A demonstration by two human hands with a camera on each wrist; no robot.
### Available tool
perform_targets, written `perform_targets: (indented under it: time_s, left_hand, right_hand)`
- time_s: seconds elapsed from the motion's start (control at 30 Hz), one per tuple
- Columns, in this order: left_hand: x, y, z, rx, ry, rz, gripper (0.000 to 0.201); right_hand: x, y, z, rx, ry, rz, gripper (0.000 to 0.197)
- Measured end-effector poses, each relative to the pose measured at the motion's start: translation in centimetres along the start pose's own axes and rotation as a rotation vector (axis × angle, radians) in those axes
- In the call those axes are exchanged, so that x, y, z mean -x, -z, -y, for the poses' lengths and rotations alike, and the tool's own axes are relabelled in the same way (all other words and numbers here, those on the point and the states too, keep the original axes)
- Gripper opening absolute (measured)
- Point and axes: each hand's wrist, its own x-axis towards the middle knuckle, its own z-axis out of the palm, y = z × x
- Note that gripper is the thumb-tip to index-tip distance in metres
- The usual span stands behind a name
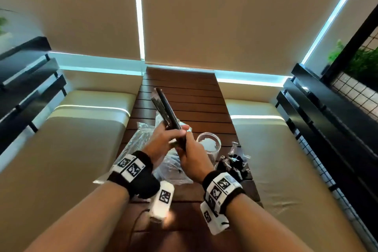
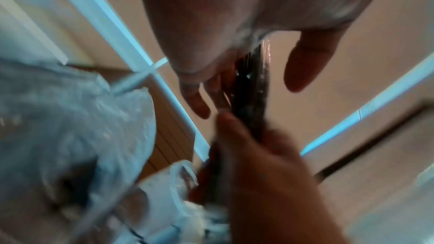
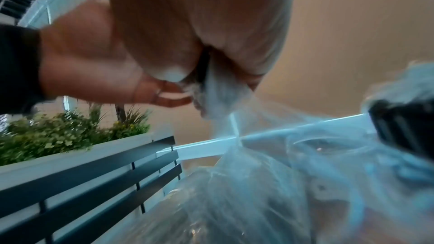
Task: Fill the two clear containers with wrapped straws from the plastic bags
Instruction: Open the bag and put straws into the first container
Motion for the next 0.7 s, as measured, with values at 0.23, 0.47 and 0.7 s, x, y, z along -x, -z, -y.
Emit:
perform_targets:
  time_s: [0.23,0.47,0.7]
  left_hand:
    - [-0.6,-1.0,-0.5,0.173,-0.021,-0.491,0.026]
    - [-0.7,1.4,-1.4,-0.036,-0.184,-0.620,0.029]
    - [0.3,2.6,-2.5,-0.320,-0.280,-0.547,0.029]
  right_hand:
    - [0.7,-2.9,0.0,0.015,0.029,0.048,0.021]
    - [2.9,-5.5,-3.9,0.265,-0.061,0.197,0.023]
    - [4.6,-7.0,-8.0,0.601,0.057,0.452,0.054]
